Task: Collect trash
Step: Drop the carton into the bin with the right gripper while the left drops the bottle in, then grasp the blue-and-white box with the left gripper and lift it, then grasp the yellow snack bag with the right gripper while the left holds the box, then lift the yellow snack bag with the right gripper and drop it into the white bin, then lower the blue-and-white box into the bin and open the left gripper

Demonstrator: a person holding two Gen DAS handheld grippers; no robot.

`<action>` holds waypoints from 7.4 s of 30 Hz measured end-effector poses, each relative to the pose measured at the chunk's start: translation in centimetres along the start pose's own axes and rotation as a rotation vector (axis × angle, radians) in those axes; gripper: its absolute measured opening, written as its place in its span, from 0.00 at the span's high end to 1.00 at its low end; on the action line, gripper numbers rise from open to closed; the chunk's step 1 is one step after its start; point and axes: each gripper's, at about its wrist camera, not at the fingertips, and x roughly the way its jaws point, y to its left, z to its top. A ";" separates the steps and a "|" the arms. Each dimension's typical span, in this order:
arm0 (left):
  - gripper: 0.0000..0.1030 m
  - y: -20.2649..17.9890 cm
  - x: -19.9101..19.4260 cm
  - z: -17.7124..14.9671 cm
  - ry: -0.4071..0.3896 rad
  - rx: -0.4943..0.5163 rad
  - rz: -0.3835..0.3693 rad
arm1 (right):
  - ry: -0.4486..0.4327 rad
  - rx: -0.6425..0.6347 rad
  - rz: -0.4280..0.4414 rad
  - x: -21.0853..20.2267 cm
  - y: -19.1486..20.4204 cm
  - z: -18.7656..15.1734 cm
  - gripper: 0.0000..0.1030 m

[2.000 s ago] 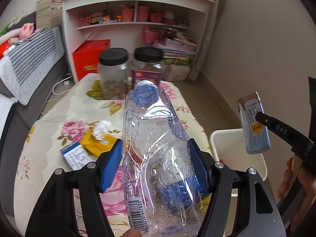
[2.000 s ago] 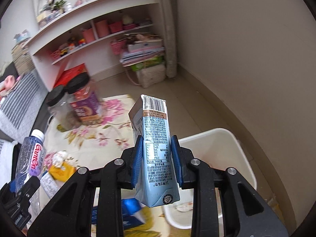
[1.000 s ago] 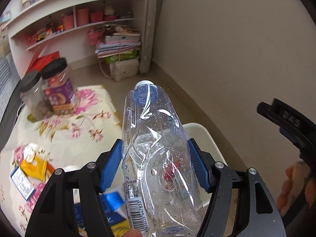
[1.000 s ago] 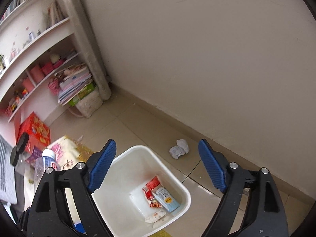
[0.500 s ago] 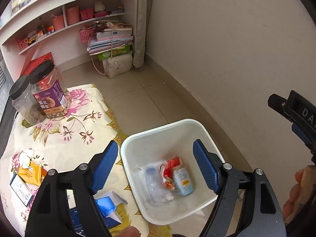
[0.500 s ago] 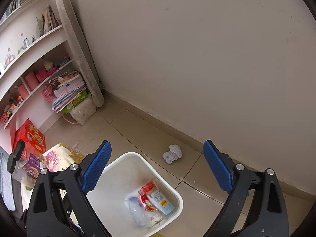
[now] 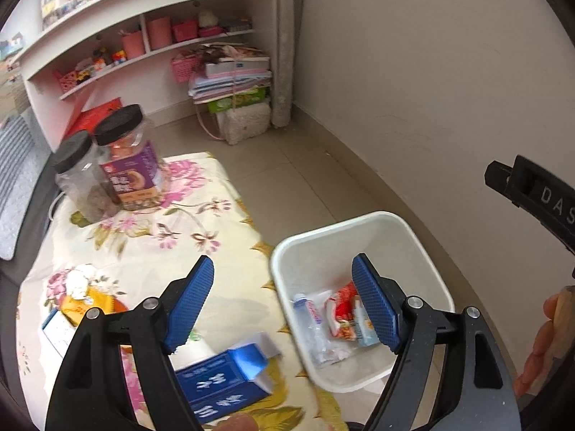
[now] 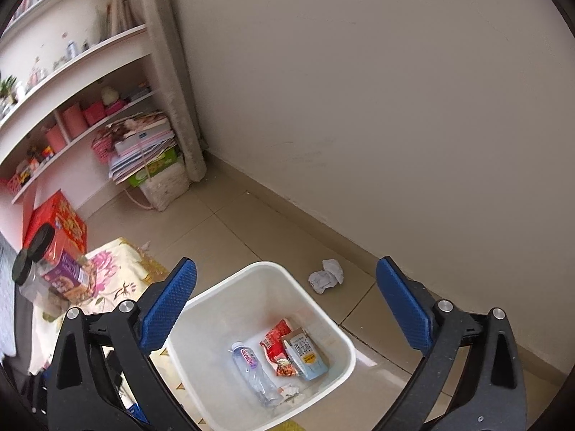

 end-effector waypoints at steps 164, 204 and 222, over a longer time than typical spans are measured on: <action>0.45 19.0 -6.9 -4.5 -0.031 -0.374 -0.028 | 0.078 -0.340 0.450 -3.1 13.8 -6.4 1.00; 0.36 -5.4 0.0 0.8 0.035 -0.071 -0.186 | -0.011 0.116 0.071 0.7 -8.9 -0.2 0.21; 0.29 -1.0 -2.7 0.1 -0.040 -0.098 -0.074 | -0.063 0.066 0.032 -0.9 -4.6 -0.9 0.07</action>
